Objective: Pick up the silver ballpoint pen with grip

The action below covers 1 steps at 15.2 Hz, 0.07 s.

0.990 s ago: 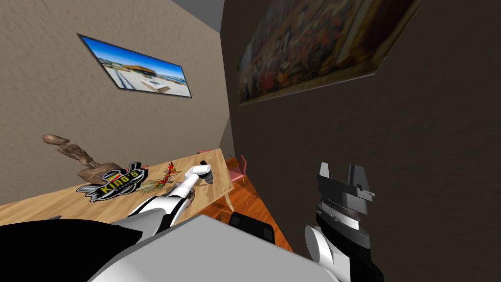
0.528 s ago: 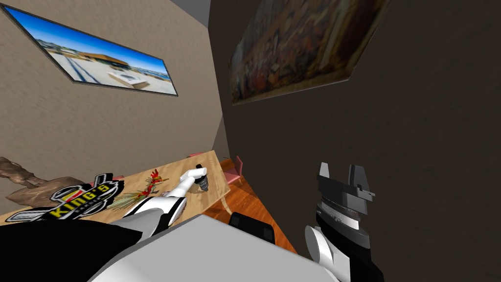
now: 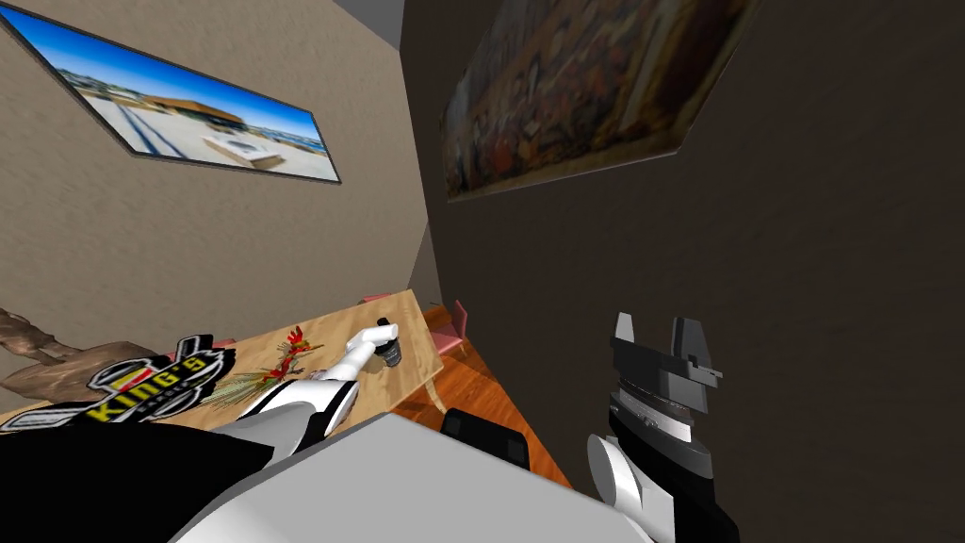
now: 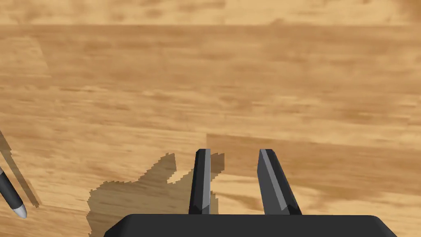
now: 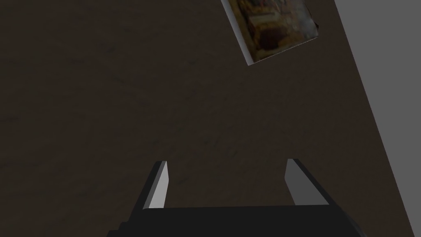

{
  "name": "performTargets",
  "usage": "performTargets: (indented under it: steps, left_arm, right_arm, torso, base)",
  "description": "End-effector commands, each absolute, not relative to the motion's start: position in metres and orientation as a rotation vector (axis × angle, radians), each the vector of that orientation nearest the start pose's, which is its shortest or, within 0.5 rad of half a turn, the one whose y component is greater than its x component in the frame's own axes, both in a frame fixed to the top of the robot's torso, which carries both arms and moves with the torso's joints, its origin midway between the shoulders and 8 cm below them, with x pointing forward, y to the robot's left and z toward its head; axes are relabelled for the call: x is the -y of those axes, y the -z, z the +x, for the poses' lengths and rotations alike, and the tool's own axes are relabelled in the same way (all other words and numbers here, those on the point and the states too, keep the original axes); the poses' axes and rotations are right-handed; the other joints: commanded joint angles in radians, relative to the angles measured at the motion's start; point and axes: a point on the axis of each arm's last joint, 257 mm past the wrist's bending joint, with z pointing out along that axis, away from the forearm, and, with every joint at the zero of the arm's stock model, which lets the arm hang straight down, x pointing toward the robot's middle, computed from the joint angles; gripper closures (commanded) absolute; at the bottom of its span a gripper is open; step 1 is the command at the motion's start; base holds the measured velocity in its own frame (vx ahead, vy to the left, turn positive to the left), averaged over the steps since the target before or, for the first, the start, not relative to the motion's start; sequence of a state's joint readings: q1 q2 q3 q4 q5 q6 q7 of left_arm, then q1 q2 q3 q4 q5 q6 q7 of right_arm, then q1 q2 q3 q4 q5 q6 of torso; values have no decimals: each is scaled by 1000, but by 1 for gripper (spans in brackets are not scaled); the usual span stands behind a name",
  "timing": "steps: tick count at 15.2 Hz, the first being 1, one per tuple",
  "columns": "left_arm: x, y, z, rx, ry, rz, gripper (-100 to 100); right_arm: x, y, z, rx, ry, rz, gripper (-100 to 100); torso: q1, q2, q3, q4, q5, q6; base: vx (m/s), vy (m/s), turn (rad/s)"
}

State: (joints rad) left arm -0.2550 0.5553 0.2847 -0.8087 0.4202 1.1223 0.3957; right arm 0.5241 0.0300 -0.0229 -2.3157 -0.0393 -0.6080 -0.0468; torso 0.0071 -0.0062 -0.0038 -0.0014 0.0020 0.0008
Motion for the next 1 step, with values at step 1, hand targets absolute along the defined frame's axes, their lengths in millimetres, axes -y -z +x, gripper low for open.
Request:
performTargets:
  steps: [1]
  left_arm:
    - [-525, 491, 323, -999, 95, -2826, 100]
  right_arm:
    - [292, -52, 312, -465, -1361, 612, 0]
  torso:
    - [0, 0, 0, 0, 0, 0]
  base:
    - [-11, 0, -18]
